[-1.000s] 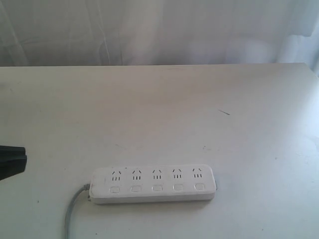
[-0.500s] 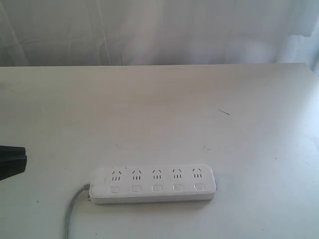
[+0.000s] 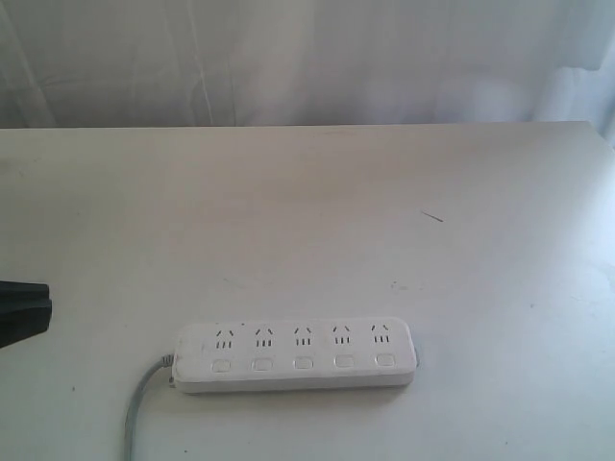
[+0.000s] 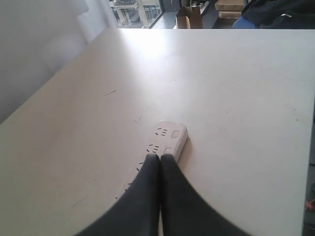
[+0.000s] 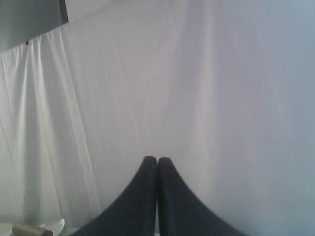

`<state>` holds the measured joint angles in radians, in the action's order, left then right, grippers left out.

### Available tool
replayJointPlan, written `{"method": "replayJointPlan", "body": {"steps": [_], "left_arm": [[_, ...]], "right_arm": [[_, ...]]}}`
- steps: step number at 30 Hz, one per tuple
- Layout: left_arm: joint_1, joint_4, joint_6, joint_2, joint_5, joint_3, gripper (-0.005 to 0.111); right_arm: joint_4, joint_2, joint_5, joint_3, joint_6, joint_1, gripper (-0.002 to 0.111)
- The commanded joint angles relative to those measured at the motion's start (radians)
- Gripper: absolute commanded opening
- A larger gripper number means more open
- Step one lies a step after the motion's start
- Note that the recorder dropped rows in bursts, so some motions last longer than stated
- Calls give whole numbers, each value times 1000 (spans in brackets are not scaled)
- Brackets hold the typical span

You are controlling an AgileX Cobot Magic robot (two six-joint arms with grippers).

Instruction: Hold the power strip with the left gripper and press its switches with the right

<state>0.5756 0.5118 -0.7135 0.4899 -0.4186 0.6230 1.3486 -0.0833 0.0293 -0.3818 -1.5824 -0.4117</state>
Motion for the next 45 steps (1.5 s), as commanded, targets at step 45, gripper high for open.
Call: {"method": "replayJointPlan", "body": {"steps": [45], "left_arm": [[8, 41, -18, -12, 59, -63, 0]], "right_arm": [[213, 83, -114, 382, 10, 244, 0]]}}
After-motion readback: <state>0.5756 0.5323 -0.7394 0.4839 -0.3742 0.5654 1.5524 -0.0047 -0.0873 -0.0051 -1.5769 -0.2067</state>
